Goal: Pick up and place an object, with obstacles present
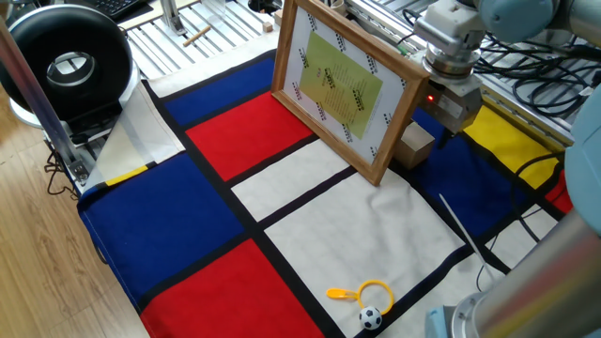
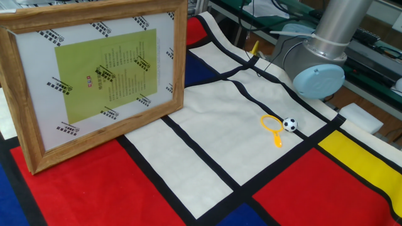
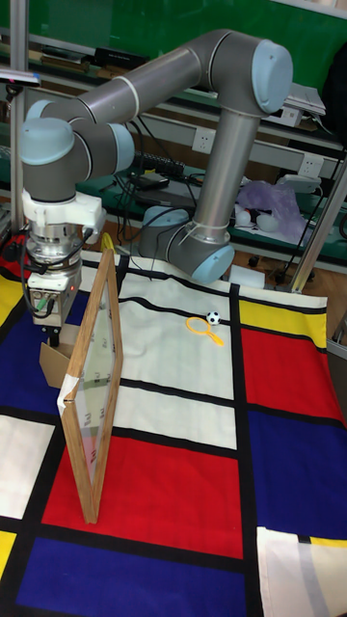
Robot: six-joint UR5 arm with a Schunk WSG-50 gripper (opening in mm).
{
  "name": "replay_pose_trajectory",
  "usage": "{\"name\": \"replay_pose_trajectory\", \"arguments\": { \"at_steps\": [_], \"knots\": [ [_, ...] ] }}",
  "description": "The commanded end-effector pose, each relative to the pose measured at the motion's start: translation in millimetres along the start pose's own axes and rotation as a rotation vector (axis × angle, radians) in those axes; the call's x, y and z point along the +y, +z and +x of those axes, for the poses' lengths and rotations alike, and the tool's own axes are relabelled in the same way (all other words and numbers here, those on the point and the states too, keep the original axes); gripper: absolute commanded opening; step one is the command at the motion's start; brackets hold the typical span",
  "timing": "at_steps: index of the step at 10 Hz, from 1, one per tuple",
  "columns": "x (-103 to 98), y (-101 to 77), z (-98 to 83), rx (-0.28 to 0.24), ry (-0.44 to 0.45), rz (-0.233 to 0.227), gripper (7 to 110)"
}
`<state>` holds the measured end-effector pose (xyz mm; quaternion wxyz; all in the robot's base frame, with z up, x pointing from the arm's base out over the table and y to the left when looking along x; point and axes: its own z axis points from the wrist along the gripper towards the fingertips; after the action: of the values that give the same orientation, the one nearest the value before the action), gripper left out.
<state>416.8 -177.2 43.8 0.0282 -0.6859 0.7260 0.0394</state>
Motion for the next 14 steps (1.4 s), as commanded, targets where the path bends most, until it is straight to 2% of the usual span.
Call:
{"name": "replay_pose_trajectory", "arguments": {
  "at_steps": [1,10,14],
  "knots": [
    [-1,2.0,-1.2,0.005,0.015,0.011,88],
    [-2,5.7,-6.4,-0.008,0.012,0.015,88],
    [0,15.4,-4.3,-0.024,0.003,0.022,88]
  ]
}}
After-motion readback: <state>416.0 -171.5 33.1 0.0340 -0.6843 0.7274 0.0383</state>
